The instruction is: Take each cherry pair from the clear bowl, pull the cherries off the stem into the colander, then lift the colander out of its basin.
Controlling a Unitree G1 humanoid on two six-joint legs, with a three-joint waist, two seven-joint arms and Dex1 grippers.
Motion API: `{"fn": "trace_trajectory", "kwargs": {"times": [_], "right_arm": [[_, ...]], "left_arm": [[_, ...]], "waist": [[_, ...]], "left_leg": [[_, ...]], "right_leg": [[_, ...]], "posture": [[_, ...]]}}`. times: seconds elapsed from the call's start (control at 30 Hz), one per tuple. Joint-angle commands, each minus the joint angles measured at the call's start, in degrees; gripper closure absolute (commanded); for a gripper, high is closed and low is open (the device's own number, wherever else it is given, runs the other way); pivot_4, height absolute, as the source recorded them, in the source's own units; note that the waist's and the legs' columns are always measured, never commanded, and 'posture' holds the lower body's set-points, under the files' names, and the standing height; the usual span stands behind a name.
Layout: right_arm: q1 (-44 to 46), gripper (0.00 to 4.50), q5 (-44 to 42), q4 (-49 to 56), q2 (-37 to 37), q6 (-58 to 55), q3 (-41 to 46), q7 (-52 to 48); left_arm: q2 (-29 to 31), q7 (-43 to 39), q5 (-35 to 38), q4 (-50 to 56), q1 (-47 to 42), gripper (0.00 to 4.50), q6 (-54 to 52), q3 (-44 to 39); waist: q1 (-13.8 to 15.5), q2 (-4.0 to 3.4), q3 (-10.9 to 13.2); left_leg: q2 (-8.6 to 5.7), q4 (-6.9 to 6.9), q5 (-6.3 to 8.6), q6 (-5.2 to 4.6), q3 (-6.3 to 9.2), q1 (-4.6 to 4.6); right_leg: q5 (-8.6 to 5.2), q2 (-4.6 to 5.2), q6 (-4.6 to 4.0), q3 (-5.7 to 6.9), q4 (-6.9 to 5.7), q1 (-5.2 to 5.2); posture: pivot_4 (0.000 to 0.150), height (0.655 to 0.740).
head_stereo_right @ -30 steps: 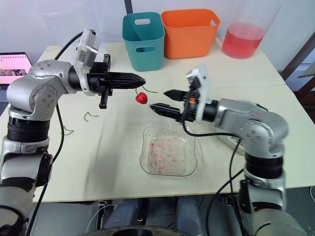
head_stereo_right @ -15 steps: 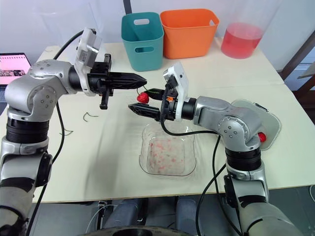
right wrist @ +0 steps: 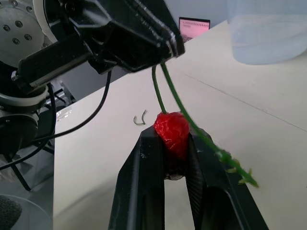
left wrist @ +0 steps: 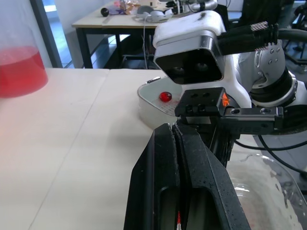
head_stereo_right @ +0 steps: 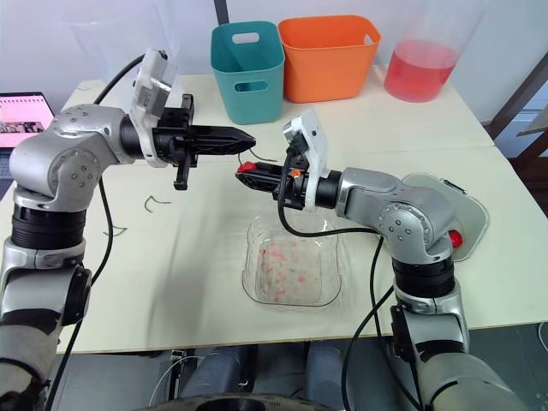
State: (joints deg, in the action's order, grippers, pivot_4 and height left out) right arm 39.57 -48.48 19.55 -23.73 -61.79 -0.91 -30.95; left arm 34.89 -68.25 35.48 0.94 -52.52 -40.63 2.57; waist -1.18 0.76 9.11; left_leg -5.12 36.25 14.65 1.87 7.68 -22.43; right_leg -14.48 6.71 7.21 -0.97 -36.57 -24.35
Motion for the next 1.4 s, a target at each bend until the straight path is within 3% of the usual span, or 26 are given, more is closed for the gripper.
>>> {"fn": "trace_trajectory", "kwargs": {"times": [0.03,0.37,0.87,1.13,1.4], "right_arm": [[-1.3,4.20,1.0,2.5,-1.6,1.3,-1.5,-1.7],[-6.6,4.20,5.4,4.5,-6.3,4.9,-4.8,-5.1],[-8.1,4.20,5.5,5.0,-7.9,5.1,-1.4,-4.5],[-11.6,4.20,2.4,7.7,-13.0,2.5,8.1,-3.1],[-20.2,4.20,0.5,8.5,-28.1,-0.9,25.9,-5.2]], "left_arm": [[0.0,0.6,0.1,0.1,-1.8,4.50,1.6,-1.9],[-0.5,1.3,-0.3,-0.7,-2.5,4.50,2.0,-2.2],[-0.9,1.2,-0.8,-2.0,-3.0,4.50,3.1,-2.1],[-1.8,1.8,-2.4,-4.2,-2.0,4.50,5.9,-1.9],[-1.4,-0.7,-6.4,-4.7,0.9,4.50,10.3,1.1]], "waist": [[0.0,0.00,0.0],[0.0,0.00,0.0],[0.2,0.00,0.0],[0.3,0.00,0.0],[0.6,0.00,0.0]], "left_leg": [[0.00,0.00,0.00,0.00,0.00,0.00],[0.00,0.00,0.00,0.00,0.00,0.00],[0.00,0.00,0.00,0.00,-0.02,0.01],[-0.01,0.00,0.00,-0.01,-0.03,0.00],[-0.02,0.00,0.04,-0.06,-0.07,0.00]], "right_leg": [[0.00,0.00,0.00,0.00,0.01,0.00],[0.00,-0.02,0.00,0.01,0.01,0.00],[0.00,-0.01,0.00,-0.01,0.01,0.00],[0.00,0.00,0.00,-0.01,0.02,0.01],[0.00,0.01,0.00,0.01,0.09,0.09]], "posture": [[0.150,0.7400],[0.150,0.7400],[0.150,0.7400],[0.150,0.7400],[0.150,0.7400]]}}
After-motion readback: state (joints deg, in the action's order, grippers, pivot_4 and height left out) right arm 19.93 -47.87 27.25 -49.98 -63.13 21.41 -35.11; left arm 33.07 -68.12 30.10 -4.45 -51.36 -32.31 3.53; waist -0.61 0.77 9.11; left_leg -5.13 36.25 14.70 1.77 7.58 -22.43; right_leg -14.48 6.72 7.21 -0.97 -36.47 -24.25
